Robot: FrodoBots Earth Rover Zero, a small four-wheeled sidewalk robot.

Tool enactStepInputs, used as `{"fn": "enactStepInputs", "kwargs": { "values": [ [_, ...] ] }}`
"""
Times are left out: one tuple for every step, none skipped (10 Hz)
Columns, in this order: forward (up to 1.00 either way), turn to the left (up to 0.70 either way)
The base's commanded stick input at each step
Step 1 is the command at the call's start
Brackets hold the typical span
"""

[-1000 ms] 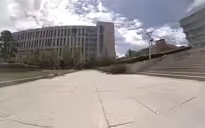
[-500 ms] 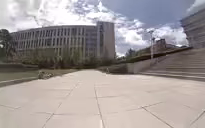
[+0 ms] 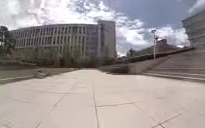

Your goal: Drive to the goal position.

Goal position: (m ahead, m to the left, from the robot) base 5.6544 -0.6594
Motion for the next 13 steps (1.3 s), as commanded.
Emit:
{"fn": "enactStepInputs", "kwargs": {
  "values": [
    [1.00,0.05],
    [1.00,0.05],
    [1.00,0.05],
    [1.00,0.05],
    [1.00,0.05],
    [1.00,0.05],
    [1.00,0.05],
    [1.00,0.05],
    [1.00,0.05],
    [1.00,0.05],
    [1.00,0.05],
    [1.00,0.05],
    [1.00,0.05]
  ]
}}
